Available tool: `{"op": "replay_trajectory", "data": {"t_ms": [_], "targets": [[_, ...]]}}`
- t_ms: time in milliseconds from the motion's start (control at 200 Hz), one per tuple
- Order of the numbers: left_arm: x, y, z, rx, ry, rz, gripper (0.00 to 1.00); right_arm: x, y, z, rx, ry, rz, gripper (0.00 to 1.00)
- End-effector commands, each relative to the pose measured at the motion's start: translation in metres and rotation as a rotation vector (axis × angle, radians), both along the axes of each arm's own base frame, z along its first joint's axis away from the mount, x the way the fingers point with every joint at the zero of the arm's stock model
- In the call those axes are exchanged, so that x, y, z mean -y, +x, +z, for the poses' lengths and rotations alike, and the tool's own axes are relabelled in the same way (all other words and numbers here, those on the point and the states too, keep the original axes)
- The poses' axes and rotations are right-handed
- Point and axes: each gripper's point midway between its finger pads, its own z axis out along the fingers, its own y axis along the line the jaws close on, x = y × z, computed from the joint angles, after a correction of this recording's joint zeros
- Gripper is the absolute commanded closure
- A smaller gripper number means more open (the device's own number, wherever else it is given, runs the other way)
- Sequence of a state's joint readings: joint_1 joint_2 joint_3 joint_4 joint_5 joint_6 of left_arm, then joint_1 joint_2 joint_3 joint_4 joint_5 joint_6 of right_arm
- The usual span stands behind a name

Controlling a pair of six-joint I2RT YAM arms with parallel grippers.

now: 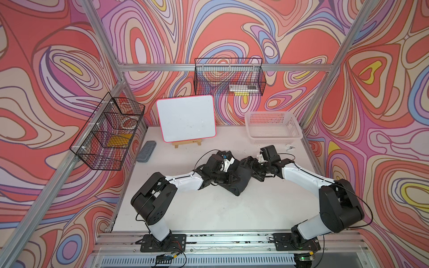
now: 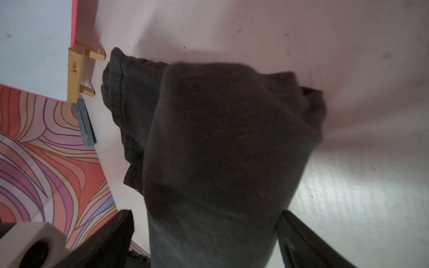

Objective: Roll up the long pants
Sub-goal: Roll the long pant at the center of the board.

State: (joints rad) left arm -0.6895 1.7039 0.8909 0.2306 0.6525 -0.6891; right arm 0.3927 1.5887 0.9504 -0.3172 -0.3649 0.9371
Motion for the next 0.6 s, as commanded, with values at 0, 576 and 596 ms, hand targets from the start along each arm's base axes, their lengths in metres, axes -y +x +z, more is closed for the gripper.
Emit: {"op": "replay_trajectory", "data": {"t_ms": [0,576,596], "targets": [[-0.004,-0.011,-0.01,-0.061,-0.001,-0.011,1.0,-0.012,0.019,-0.006,0.014,-0.01,-0.068,0.15],[-0.089,-0.022,0.044,0.669,0.833,-0.012,0.01,-0.023,0.018,-0.044,-0.215,-0.415,0.021,0.85],[-0.088,-0.024,0.043,0.7,0.859,-0.018,0.01,-0.024,0.019,-0.043,-0.221,-0.418,0.022,0.85]]}}
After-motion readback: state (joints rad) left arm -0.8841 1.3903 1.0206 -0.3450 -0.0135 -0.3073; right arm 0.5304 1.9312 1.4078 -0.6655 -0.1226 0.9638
